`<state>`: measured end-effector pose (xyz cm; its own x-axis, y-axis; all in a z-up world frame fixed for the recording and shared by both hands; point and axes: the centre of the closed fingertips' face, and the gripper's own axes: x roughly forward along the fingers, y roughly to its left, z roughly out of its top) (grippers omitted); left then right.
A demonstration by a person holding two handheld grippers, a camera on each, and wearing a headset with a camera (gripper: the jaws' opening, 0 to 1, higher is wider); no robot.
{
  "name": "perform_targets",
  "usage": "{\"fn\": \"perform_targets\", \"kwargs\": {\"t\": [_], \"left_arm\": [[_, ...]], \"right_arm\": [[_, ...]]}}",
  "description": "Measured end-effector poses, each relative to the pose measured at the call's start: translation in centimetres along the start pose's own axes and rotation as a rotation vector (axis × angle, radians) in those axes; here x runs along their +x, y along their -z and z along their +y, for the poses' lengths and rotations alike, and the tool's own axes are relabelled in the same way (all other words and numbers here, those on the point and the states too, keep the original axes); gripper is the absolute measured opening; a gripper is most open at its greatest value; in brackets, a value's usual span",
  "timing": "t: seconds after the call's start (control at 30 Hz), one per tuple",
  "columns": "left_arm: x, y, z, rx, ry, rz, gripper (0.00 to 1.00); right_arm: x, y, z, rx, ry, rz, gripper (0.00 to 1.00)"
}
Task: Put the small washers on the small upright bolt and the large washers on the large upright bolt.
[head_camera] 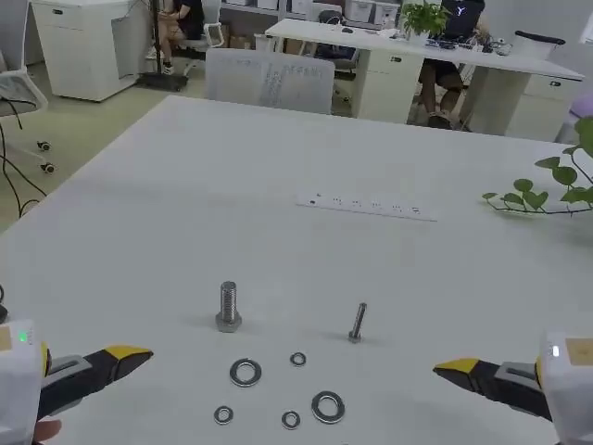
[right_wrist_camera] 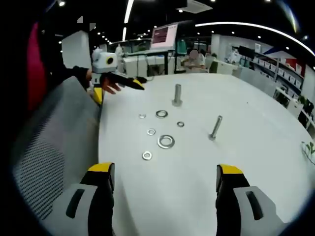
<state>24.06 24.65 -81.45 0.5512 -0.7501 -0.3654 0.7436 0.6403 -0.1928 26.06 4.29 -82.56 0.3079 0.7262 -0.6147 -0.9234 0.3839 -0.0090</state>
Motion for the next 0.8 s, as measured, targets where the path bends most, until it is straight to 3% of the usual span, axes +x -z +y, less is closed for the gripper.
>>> {"fn": "perform_targets", "kwargs": {"t": [0.53, 0.8], "left_arm": [[-0.09, -0.03, 0.11, -0.001, -0.006, -0.005, 1.00], [-0.10, -0.32, 0.14, 0.004, -0.013, -0.012, 1.00]], "right_arm": [[0.11, -0.15, -0.15, -0.004, -0.003, 0.003, 0.85], [0.12, -0.80, -0.36, -0.039, -0.006, 0.016, 0.85]]}}
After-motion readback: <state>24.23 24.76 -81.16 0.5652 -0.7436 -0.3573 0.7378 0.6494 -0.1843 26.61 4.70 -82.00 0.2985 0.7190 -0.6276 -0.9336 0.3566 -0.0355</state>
